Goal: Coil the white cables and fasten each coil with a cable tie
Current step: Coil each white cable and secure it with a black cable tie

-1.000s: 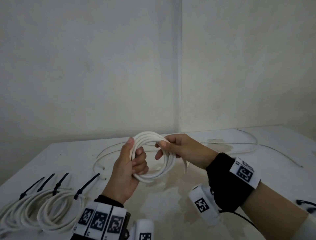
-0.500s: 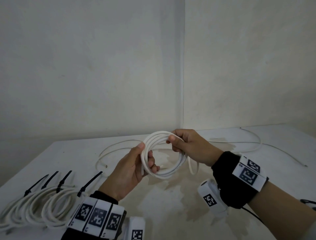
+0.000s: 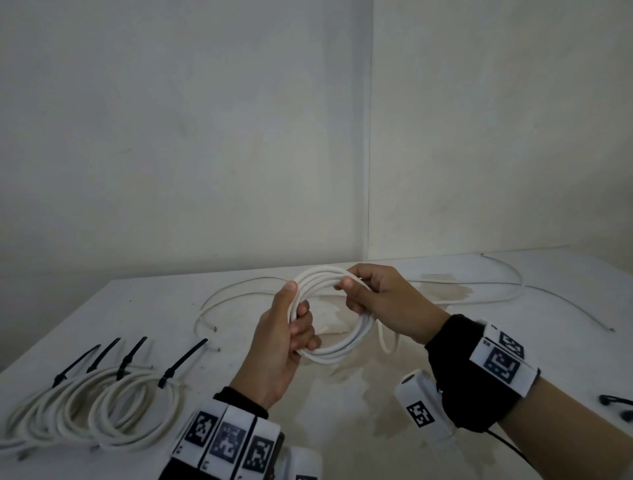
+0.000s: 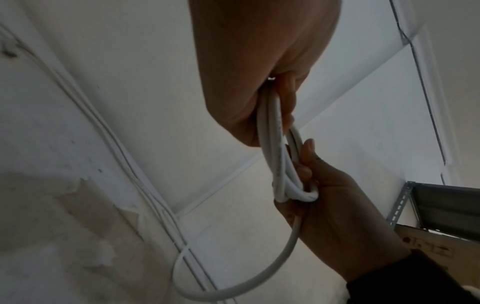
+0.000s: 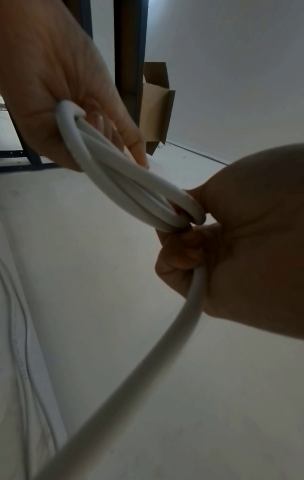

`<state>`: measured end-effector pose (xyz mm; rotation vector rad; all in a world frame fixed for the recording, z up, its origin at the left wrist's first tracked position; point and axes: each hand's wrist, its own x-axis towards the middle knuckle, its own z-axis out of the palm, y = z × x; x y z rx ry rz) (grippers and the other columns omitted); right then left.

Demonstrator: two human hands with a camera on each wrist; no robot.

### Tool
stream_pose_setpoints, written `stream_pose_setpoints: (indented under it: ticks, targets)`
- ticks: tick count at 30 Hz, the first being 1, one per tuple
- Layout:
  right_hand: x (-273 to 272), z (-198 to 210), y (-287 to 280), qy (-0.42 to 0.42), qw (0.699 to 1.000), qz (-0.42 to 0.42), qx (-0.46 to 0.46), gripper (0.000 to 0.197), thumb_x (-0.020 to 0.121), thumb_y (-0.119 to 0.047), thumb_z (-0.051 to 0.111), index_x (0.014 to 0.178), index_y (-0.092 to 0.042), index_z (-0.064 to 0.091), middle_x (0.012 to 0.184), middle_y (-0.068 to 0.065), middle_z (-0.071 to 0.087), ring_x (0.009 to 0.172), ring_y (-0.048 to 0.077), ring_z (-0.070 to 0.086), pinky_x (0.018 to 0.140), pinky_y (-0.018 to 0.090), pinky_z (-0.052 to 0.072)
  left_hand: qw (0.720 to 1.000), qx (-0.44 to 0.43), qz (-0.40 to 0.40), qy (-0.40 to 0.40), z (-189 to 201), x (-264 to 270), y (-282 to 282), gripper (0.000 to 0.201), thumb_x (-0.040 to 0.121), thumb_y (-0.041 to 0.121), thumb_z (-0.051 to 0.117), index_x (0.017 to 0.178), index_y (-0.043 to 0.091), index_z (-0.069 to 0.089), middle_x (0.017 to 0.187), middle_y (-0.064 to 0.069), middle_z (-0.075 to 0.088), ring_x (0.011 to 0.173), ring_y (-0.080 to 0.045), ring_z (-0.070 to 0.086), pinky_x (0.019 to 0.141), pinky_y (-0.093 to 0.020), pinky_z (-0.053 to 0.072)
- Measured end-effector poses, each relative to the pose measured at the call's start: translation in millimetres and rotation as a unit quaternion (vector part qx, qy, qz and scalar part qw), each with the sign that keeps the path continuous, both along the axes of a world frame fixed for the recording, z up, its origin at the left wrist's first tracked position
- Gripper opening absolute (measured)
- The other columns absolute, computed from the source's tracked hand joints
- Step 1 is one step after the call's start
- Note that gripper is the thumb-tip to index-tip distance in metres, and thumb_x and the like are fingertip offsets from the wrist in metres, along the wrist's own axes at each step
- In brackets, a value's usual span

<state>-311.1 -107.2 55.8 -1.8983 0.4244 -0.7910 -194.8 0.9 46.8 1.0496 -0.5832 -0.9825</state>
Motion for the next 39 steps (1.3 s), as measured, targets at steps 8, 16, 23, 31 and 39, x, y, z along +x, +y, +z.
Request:
stream_pose_setpoints:
  ticks: [8, 16, 23, 31, 39]
  targets:
    - [2, 7, 4, -0.007, 1.0, 0.002, -0.016, 0.017, 0.093, -0.019, 0.051, 0.084, -0.01, 0.061, 0.049, -0.009, 0.053, 0.046, 0.001, 0.043, 0.049, 0.011, 0.035, 1.0, -0.001, 0.012, -0.001, 5, 3, 0, 0.045, 0.092, 0.04, 0.04, 0.056, 0.013, 0.039, 0.037, 0.007, 0.023, 0.03, -0.006, 0.019, 0.036, -0.018, 0.031]
    - [-1, -13, -1, -0.003, 0.995, -0.041, -0.086, 0.014, 0.098, -0.015, 0.04, 0.101, -0.019, 0.053, 0.071, -0.007, 0.051, 0.057, -0.006, 0.048, 0.058, 0.008, 0.036, 0.985, -0.083, 0.113, 0.1, 18, 34, 8, 0.041, 0.092, 0.041, 0.039, 0.059, 0.017, 0.032, 0.033, 0.01, 0.024, 0.025, -0.004, 0.02, 0.031, -0.013, 0.025]
    - [-16, -49, -18, 0.084, 0.974, -0.102, -0.184, 0.013, 0.097, -0.02, 0.04, 0.094, -0.033, 0.044, 0.062, -0.007, 0.041, 0.055, 0.009, 0.036, 0.059, 0.027, 0.031, 0.959, -0.117, 0.226, 0.12, 25, 80, 26, 0.042, 0.09, 0.046, 0.043, 0.058, 0.019, 0.034, 0.033, 0.01, 0.026, 0.028, -0.008, 0.022, 0.033, -0.014, 0.028]
    - [3, -55, 12, 0.137, 0.866, -0.083, -0.474, 0.023, 0.082, -0.021, 0.043, 0.094, -0.015, 0.062, 0.072, -0.002, 0.062, 0.056, 0.015, 0.061, 0.042, 0.017, 0.041, 0.943, -0.092, 0.317, 0.04, 21, 79, 17, 0.038, 0.09, 0.043, 0.046, 0.062, 0.019, 0.036, 0.047, 0.007, 0.026, 0.039, -0.009, 0.025, 0.049, -0.021, 0.032]
    - [16, -37, 51, 0.062, 0.808, -0.045, -0.584, 0.02, 0.085, -0.019, 0.044, 0.091, -0.015, 0.064, 0.071, -0.004, 0.057, 0.055, 0.012, 0.049, 0.042, 0.02, 0.022, 0.941, -0.032, 0.32, -0.107, 8, 54, -3, 0.037, 0.096, 0.034, 0.042, 0.063, 0.018, 0.038, 0.058, 0.001, 0.032, 0.047, -0.01, 0.032, 0.051, -0.024, 0.029]
